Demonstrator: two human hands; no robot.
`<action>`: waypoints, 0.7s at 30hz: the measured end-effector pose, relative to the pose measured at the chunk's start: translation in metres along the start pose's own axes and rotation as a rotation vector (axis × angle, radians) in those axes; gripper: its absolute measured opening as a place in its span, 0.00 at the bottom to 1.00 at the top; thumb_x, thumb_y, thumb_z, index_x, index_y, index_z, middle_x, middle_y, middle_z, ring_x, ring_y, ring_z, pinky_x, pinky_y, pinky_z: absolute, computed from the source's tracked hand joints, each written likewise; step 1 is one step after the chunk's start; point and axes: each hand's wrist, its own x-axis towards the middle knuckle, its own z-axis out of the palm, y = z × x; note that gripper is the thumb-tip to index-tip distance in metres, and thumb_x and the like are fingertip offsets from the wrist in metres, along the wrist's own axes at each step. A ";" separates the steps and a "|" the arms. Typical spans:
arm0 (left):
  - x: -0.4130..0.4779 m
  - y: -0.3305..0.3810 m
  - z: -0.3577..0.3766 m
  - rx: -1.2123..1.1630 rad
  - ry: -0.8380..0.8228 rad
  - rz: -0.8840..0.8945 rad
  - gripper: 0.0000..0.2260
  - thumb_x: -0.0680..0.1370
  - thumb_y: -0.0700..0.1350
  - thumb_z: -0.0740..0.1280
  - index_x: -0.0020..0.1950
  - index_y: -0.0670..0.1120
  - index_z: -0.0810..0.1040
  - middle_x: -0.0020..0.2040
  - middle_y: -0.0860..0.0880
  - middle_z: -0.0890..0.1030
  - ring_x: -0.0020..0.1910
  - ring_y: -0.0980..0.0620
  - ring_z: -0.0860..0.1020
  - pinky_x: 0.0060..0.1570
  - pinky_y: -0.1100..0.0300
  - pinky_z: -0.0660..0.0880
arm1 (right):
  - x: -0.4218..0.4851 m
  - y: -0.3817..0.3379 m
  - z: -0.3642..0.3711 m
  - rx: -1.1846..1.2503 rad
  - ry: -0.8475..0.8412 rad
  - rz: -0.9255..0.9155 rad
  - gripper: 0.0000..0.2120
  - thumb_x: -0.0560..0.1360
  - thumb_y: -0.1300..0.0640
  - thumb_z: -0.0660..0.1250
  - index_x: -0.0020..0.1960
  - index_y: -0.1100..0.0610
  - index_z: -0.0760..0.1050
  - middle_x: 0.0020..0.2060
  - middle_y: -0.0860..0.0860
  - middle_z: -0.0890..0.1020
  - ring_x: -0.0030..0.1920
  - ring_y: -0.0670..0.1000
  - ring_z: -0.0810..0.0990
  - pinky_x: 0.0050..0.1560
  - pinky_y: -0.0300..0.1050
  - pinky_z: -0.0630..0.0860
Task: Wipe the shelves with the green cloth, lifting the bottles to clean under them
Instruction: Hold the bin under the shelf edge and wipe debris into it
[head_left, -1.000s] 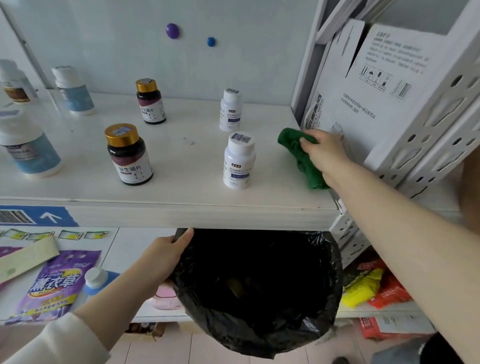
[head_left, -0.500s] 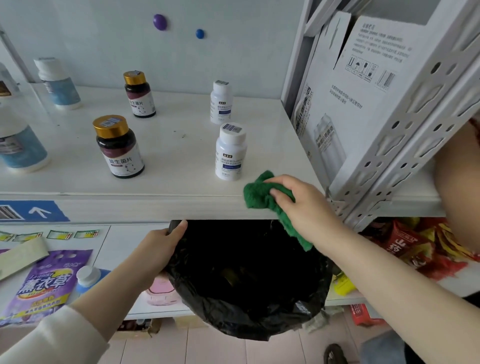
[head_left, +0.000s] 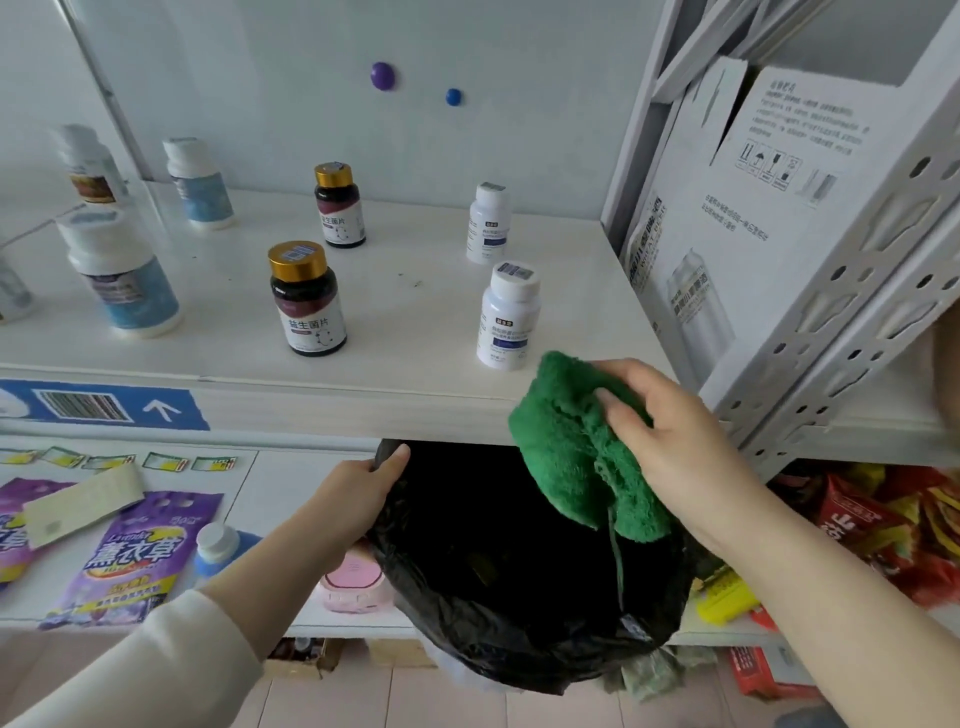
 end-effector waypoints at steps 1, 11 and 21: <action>0.000 -0.001 -0.003 -0.011 0.000 -0.006 0.19 0.75 0.58 0.62 0.42 0.43 0.79 0.37 0.45 0.77 0.39 0.45 0.76 0.47 0.54 0.72 | 0.003 -0.005 0.000 -0.015 -0.023 -0.005 0.10 0.78 0.57 0.58 0.53 0.42 0.72 0.50 0.37 0.78 0.52 0.33 0.74 0.50 0.26 0.69; -0.015 -0.006 -0.058 -0.012 0.080 -0.055 0.16 0.78 0.57 0.59 0.41 0.46 0.77 0.42 0.45 0.81 0.41 0.48 0.80 0.32 0.60 0.78 | 0.055 -0.050 0.051 -0.050 -0.002 -0.058 0.09 0.77 0.55 0.61 0.54 0.46 0.75 0.46 0.42 0.78 0.49 0.42 0.76 0.44 0.31 0.69; 0.007 -0.008 -0.127 0.051 0.025 -0.036 0.15 0.78 0.57 0.58 0.42 0.47 0.75 0.43 0.47 0.79 0.40 0.51 0.78 0.37 0.60 0.77 | 0.217 -0.110 0.077 -0.299 0.515 0.133 0.14 0.78 0.62 0.57 0.62 0.61 0.72 0.60 0.55 0.77 0.59 0.52 0.75 0.51 0.37 0.69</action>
